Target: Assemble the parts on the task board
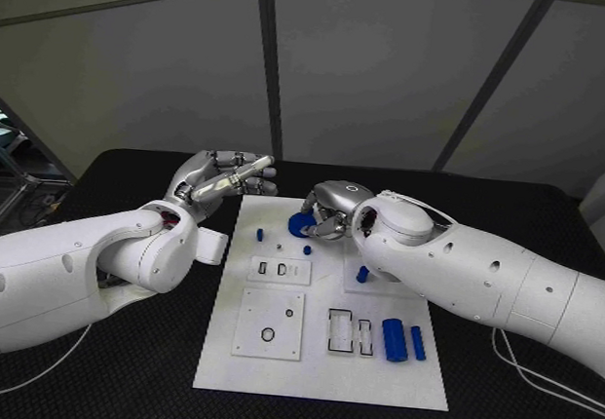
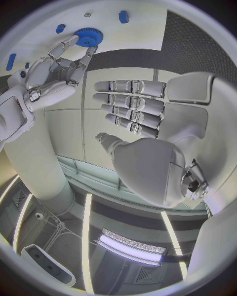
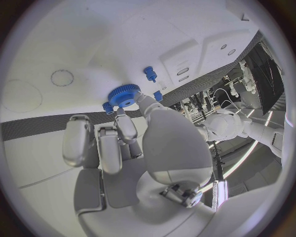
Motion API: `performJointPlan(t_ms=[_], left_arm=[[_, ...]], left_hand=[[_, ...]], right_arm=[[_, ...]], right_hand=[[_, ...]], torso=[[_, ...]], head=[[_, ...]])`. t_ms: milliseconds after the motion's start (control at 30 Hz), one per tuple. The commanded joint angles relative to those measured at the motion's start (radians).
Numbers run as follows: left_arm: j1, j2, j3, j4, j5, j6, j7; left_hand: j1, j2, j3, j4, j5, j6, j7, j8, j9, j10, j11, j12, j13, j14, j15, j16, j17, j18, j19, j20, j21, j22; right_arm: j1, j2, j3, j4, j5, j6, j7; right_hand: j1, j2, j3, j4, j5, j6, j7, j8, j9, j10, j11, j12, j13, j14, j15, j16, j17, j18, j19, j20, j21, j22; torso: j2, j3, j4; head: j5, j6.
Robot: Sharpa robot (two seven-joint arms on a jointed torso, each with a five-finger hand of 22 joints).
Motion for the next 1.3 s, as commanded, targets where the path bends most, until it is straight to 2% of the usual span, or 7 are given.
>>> performJointPlan(t_ms=[33, 367, 533, 667, 933, 1100, 1300], left_arm=[[0.002, 0.0, 0.001, 0.001, -0.005, 0.007, -0.004], [0.002, -0.006, 0.001, 0.003, -0.005, 0.01, -0.005], [0.002, -0.011, 0.001, 0.003, -0.005, 0.009, -0.005], [0.002, -0.013, 0.001, 0.004, -0.005, 0.011, -0.005], [0.002, -0.015, 0.001, 0.005, -0.005, 0.014, -0.004], [0.002, -0.01, 0.001, 0.002, -0.005, 0.017, -0.004], [0.002, -0.004, 0.001, -0.003, -0.005, 0.019, -0.003]], left_hand=[[0.0, 0.01, 0.007, -0.001, 0.003, -0.005, 0.013, -0.007, 0.0, 0.001, 0.006, -0.007, 0.0, -0.002, 0.003, -0.006, 0.001, -0.025, -0.005, 0.0, -0.004, -0.001], [0.0, 0.01, 0.007, -0.001, 0.003, -0.005, 0.013, -0.007, 0.0, 0.001, 0.006, -0.007, 0.0, -0.002, 0.003, -0.006, 0.001, -0.025, -0.005, 0.0, -0.004, -0.001], [0.0, 0.01, 0.007, -0.001, 0.003, -0.005, 0.013, -0.007, 0.0, 0.001, 0.006, -0.007, 0.0, -0.002, 0.003, -0.006, 0.001, -0.025, -0.005, 0.0, -0.004, -0.001], [-0.001, 0.01, 0.007, -0.001, 0.003, -0.005, 0.013, -0.007, 0.0, 0.001, 0.006, -0.007, 0.0, -0.002, 0.003, -0.007, 0.002, -0.025, -0.005, 0.0, -0.005, -0.001], [-0.003, 0.011, 0.007, -0.001, 0.003, -0.006, 0.014, -0.008, 0.0, 0.0, 0.007, -0.008, 0.0, -0.003, 0.004, -0.008, 0.002, -0.025, -0.005, 0.0, -0.005, -0.002], [-0.003, 0.011, 0.007, -0.001, 0.003, -0.006, 0.014, -0.008, 0.0, 0.0, 0.007, -0.008, 0.0, -0.003, 0.004, -0.008, 0.002, -0.025, -0.005, 0.0, -0.005, -0.002], [-0.003, 0.01, 0.007, -0.001, 0.003, -0.006, 0.014, -0.008, 0.0, 0.0, 0.007, -0.009, 0.0, -0.003, 0.004, -0.009, 0.002, -0.025, -0.005, 0.0, -0.005, -0.002]], right_arm=[[0.0, -0.004, -0.001, -0.003, 0.028, 0.026, 0.004], [-0.001, -0.092, 0.0, 0.06, 0.107, -0.22, 0.087], [-0.001, -0.174, 0.0, 0.117, 0.182, -0.277, 0.139], [-0.001, -0.248, 0.0, 0.158, 0.243, -0.262, 0.171], [-0.001, -0.42, 0.0, 0.198, 0.408, -0.153, 0.326], [-0.001, -0.469, -0.001, 0.177, 0.439, -0.114, 0.353], [-0.002, -0.471, -0.001, 0.129, 0.439, -0.094, 0.361]], right_hand=[[-0.029, 0.004, -0.003, 0.022, 0.02, 0.002, 0.001, -0.001, 0.0, 0.002, 0.009, 0.006, 0.002, 0.078, 0.008, 0.006, 0.137, -0.017, 0.001, 0.007, 0.002, 0.002], [-0.007, -0.003, 0.016, 0.008, 0.076, 0.0, 0.003, -0.006, -0.001, 0.019, 0.009, 0.033, 0.031, 0.08, 0.009, 0.012, 0.151, -0.02, 0.012, 0.007, 0.012, 0.023], [0.001, -0.009, 0.021, 0.002, 0.071, -0.019, 0.004, -0.019, -0.005, 0.016, 0.01, 0.031, 0.029, 0.08, 0.01, 0.012, 0.15, -0.021, 0.012, 0.008, 0.013, 0.024], [0.012, -0.014, 0.025, -0.007, 0.062, -0.017, 0.003, -0.018, -0.004, 0.015, 0.009, 0.03, 0.028, 0.079, 0.009, 0.011, 0.147, -0.02, 0.011, 0.008, 0.012, 0.022], [0.067, -0.037, 0.029, -0.047, -0.005, -0.007, -0.015, -0.015, -0.001, -0.013, -0.005, -0.002, -0.003, 0.066, -0.001, -0.016, 0.096, -0.01, -0.019, 0.0, -0.016, -0.031], [0.082, -0.046, 0.018, -0.057, -0.02, -0.008, -0.019, -0.016, -0.001, -0.02, -0.009, -0.012, -0.011, 0.064, -0.006, -0.022, 0.088, -0.007, -0.027, -0.004, -0.024, -0.044], [0.089, -0.048, 0.014, -0.061, -0.021, -0.011, -0.018, -0.019, -0.001, -0.023, -0.009, -0.016, -0.015, 0.064, -0.007, -0.022, 0.088, -0.006, -0.03, -0.006, -0.028, -0.05]], torso=[[0.0, -0.0002, 0.001], [-0.003, -0.0004, -0.0037], [-0.007, 0.0009, -0.0134], [-0.011, 0.0025, -0.0218], [-0.017, 0.0054, -0.0348], [-0.017, 0.006, -0.0349], [-0.015, 0.0065, -0.0336]], head=[[-0.001, 0.0], [-0.001, 0.007], [0.0, 0.012], [-0.005, 0.014], [-0.023, 0.016], [-0.036, 0.018], [-0.043, 0.016]])
